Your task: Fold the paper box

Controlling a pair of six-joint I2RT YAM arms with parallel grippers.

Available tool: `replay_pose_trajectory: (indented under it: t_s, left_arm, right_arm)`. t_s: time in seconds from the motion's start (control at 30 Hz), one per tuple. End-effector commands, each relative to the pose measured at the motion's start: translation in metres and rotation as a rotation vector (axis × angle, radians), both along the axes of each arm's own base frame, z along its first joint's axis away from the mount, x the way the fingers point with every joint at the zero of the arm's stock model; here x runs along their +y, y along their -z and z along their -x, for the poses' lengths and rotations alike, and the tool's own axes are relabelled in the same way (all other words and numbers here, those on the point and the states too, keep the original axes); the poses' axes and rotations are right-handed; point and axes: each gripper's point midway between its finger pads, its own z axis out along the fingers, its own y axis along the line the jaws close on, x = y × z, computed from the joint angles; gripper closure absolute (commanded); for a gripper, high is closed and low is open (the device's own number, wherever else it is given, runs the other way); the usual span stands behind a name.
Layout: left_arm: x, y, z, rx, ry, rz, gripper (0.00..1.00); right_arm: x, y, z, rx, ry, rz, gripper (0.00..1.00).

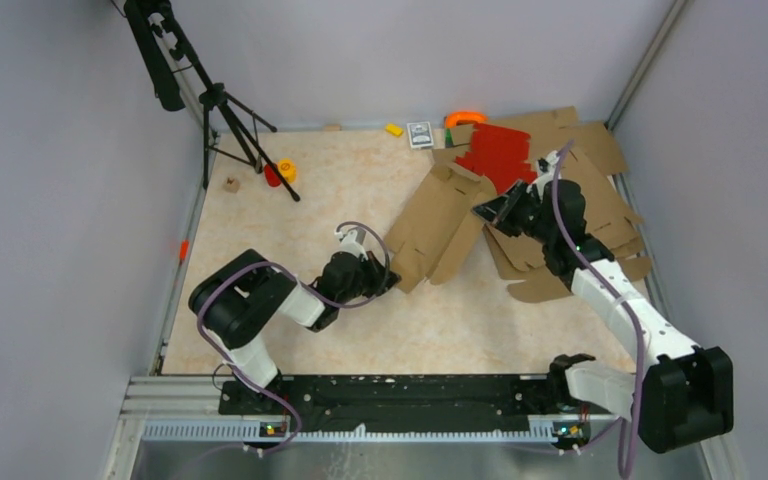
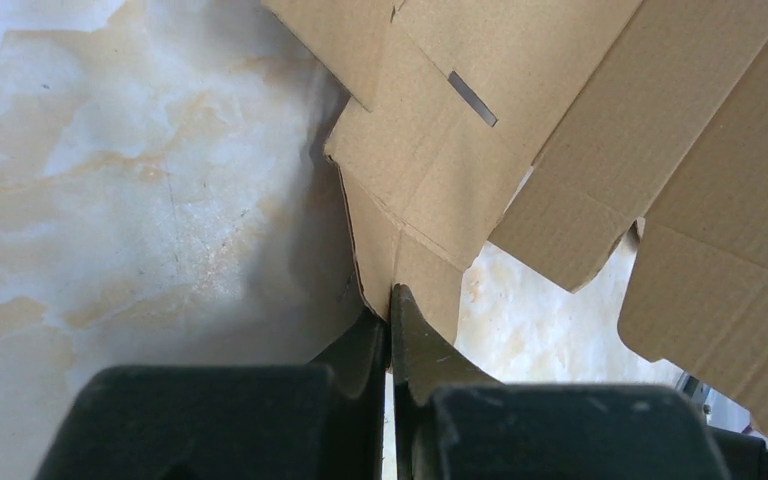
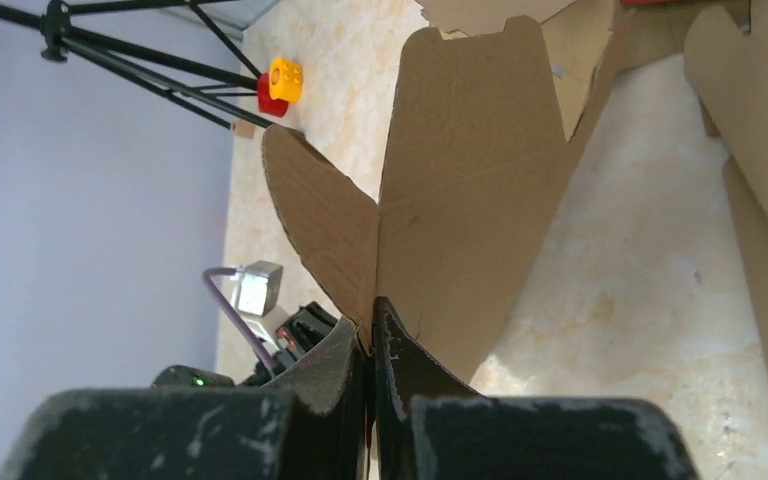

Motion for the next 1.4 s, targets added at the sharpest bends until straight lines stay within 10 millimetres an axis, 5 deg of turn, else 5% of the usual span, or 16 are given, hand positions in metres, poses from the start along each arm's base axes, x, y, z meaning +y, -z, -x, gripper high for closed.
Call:
replay_pose_trajectory:
  t_s: [0.0, 0.43, 0.57, 1.0, 1.37]
  left_arm:
    - [0.012, 0.031, 0.014, 0.058, 0.028, -0.131, 1.0]
    - [0.009, 0.028, 0.013, 0.038, 0.041, -0.146, 1.0]
    - [0.006, 0.021, 0.013, 0.031, 0.052, -0.126, 1.0]
    - [-0.017, -0.03, 0.016, 0.038, 0.106, 0.02, 1.0]
    - [-0.021, -0.038, 0.015, 0.051, 0.103, 0.043, 1.0]
  right_arm:
    - [0.007, -0.024, -0.012, 0.013, 0.016, -0.201, 1.0]
    - [-0.01, -0.034, -0.058, 0.232, 0.143, -0.355, 1.0]
    - [-0.006, -0.036, -0.06, 0.183, 0.108, -0.357, 1.0]
    - [0.008, 0.01, -0.013, 0.015, 0.09, -0.112, 1.0]
    - [0.022, 0.027, 0.022, -0.108, -0.012, 0.059, 1.0]
